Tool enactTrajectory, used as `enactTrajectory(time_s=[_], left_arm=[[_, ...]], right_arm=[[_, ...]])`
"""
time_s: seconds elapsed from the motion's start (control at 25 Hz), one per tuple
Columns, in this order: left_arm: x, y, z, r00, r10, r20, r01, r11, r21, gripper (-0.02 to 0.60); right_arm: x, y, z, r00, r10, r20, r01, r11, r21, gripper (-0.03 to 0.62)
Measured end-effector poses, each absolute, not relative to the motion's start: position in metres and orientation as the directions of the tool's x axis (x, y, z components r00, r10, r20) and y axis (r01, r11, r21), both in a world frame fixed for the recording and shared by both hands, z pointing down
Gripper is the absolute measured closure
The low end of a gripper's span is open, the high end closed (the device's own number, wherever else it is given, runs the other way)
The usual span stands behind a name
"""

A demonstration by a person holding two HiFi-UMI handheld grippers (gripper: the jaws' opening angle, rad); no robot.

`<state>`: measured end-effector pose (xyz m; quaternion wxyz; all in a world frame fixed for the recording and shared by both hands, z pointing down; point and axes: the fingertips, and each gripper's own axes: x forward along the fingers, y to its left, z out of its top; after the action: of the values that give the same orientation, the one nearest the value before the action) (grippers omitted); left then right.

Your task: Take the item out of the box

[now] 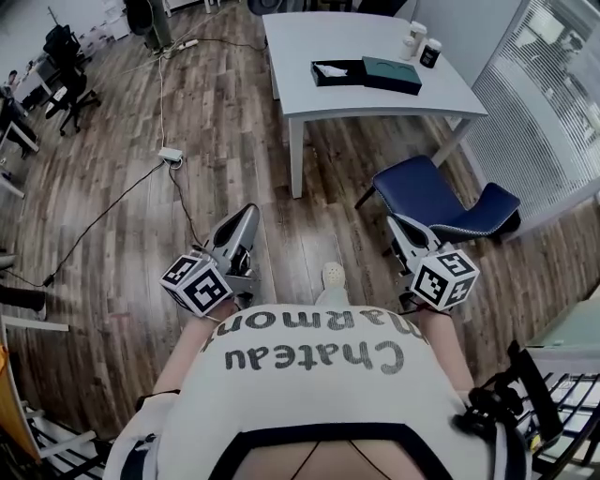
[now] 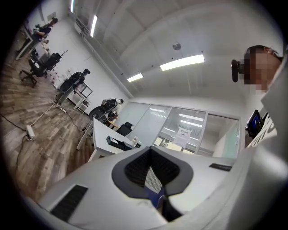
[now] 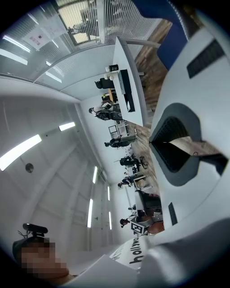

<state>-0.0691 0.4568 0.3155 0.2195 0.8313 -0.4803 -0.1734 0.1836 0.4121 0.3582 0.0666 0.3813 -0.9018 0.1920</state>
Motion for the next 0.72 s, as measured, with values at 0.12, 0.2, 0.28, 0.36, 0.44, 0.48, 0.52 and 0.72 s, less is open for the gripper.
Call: enactTrajectory(time_s=[0.12, 0.2, 0.28, 0.36, 0.44, 0.48, 0.52, 0.72], left_arm=[[-0.074, 0.443, 0.316, 0.464, -0.881, -0.091, -0.712, -0.432, 0.553, 0.591], [-0.08, 0.43, 0.32, 0.446, -0.892, -0.079, -0.72, -0.41, 0.56, 0.591], [-0.088, 0.413, 0.327, 0.409, -0.911, -0.053, -0.744, -0.366, 0.559, 0.59], [-0.096, 0.395, 0.331, 0.374, -0.926, -0.042, -0.756, -0.331, 0.564, 0.59], [-0.099, 0.376, 0.33, 0.356, -0.933, -0.052, -0.75, -0.318, 0.58, 0.591], [-0.099, 0.366, 0.328, 0.35, -0.935, -0.057, -0.747, -0.316, 0.584, 0.591], [-0.099, 0.356, 0.327, 0.347, -0.936, -0.062, -0.747, -0.316, 0.585, 0.591], [-0.097, 0.301, 0.32, 0.328, -0.941, -0.078, -0.758, -0.312, 0.572, 0.591]], right_arm=[[0.179, 0.384, 0.36, -0.709, -0.656, 0.259, -0.703, 0.625, -0.34, 0.595], [0.174, 0.363, 0.362, -0.723, -0.645, 0.247, -0.685, 0.622, -0.38, 0.595], [0.166, 0.341, 0.363, -0.743, -0.623, 0.245, -0.664, 0.637, -0.392, 0.595], [0.157, 0.321, 0.363, -0.763, -0.596, 0.25, -0.643, 0.664, -0.382, 0.595], [0.153, 0.299, 0.36, -0.777, -0.579, 0.245, -0.627, 0.683, -0.374, 0.595], [0.153, 0.287, 0.358, -0.781, -0.577, 0.238, -0.622, 0.689, -0.373, 0.595], [0.152, 0.275, 0.354, -0.784, -0.576, 0.231, -0.618, 0.694, -0.37, 0.595], [0.157, 0.212, 0.343, -0.791, -0.571, 0.221, -0.612, 0.717, -0.333, 0.595]])
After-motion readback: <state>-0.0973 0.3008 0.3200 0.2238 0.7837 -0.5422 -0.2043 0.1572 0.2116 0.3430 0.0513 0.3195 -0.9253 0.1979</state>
